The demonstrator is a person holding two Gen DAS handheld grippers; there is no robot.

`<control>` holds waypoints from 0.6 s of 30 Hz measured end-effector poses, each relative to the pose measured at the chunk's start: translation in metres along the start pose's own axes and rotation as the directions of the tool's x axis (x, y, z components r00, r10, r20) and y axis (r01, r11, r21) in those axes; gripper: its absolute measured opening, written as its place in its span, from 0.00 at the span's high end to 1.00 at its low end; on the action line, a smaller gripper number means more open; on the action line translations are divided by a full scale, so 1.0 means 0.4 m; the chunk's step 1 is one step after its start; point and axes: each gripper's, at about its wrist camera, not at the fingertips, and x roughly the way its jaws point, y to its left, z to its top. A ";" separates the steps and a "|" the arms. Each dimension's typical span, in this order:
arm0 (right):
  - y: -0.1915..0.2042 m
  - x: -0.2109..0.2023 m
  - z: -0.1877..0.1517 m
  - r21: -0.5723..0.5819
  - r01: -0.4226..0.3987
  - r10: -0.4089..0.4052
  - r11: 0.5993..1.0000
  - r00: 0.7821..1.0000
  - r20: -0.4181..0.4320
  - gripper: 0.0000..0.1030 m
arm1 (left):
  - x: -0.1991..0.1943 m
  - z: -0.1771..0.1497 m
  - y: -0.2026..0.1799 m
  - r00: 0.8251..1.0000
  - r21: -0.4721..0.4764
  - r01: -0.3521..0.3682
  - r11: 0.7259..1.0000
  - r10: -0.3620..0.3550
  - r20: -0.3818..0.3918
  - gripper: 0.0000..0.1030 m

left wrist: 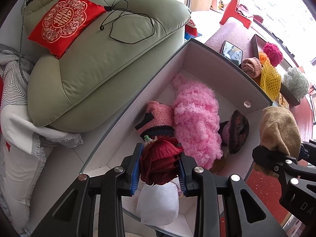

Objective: Organize soft objects
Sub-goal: 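Open both grippers to drop the red rose and beige hat into the box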

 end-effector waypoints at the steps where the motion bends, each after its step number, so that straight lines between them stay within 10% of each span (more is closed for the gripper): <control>1: 0.000 0.002 0.000 0.001 0.000 0.000 1.000 1.000 -0.002 0.66 | 0.001 0.001 0.000 1.000 0.001 0.000 1.000 0.000 -0.002 0.68; 11: 0.006 0.026 0.010 -0.013 0.002 -0.002 1.000 1.000 -0.020 0.64 | 0.022 0.000 -0.003 1.000 0.002 0.002 1.000 -0.002 -0.027 0.65; 15: 0.012 0.040 0.010 -0.039 0.022 -0.024 0.999 0.999 -0.039 0.50 | 0.017 -0.006 -0.005 1.000 -0.005 0.002 1.000 -0.002 -0.006 0.29; 18: -0.011 0.030 0.010 -0.019 0.044 -0.044 0.999 0.999 -0.012 0.20 | 0.016 -0.008 0.014 0.999 -0.026 -0.031 0.999 0.031 -0.010 0.06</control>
